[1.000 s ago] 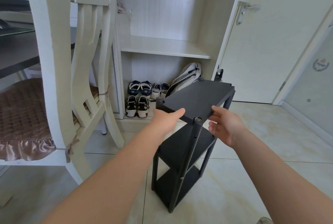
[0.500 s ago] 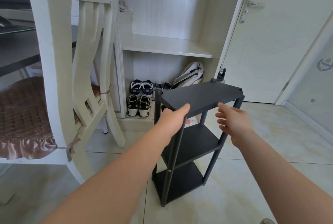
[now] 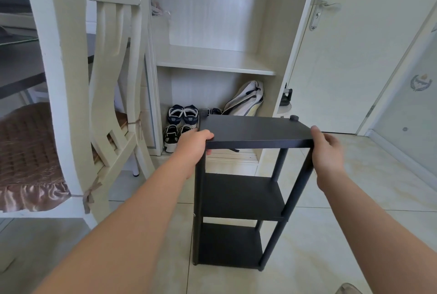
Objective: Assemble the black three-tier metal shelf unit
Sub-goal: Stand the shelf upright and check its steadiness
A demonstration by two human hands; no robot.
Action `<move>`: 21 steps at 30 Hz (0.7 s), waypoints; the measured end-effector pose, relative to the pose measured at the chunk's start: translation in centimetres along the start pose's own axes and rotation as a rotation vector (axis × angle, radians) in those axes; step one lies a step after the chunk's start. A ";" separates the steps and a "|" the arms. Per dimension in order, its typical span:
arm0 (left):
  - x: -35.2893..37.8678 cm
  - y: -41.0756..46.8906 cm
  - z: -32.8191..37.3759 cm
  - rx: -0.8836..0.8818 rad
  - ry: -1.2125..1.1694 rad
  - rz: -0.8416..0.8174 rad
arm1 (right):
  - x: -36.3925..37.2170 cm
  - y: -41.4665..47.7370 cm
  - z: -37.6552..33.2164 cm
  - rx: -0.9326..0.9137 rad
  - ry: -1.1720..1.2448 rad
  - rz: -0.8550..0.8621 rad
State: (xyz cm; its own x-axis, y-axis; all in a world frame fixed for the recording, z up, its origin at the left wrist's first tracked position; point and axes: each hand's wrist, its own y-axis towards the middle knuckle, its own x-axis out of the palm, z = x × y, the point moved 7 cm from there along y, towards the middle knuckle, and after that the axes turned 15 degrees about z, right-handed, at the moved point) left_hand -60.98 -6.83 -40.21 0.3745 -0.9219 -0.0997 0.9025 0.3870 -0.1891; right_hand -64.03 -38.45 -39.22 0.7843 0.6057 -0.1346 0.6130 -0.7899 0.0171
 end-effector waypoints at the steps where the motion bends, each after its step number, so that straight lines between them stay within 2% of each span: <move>1: -0.1 -0.1 0.3 0.040 0.005 0.021 | 0.2 -0.1 0.0 0.010 -0.010 -0.047; 4: 0.1 -0.3 0.5 0.091 -0.006 0.035 | 0.2 -0.1 0.0 0.043 -0.043 -0.127; 7: 0.1 -0.2 0.4 0.098 -0.011 0.022 | 0.4 -0.1 0.0 0.141 0.022 -0.174; 13: 0.2 0.1 0.1 0.036 -0.067 0.028 | 0.9 0.1 0.4 0.279 0.093 -0.189; 21: 0.6 0.4 0.4 0.057 -0.106 0.048 | 1.0 -0.3 0.3 0.321 0.098 -0.203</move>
State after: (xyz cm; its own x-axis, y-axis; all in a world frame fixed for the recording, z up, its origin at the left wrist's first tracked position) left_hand -60.33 -7.23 -39.97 0.4355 -0.9002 -0.0029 0.8924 0.4321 -0.1300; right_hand -63.48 -37.71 -39.70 0.6654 0.7465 -0.0080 0.7074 -0.6339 -0.3126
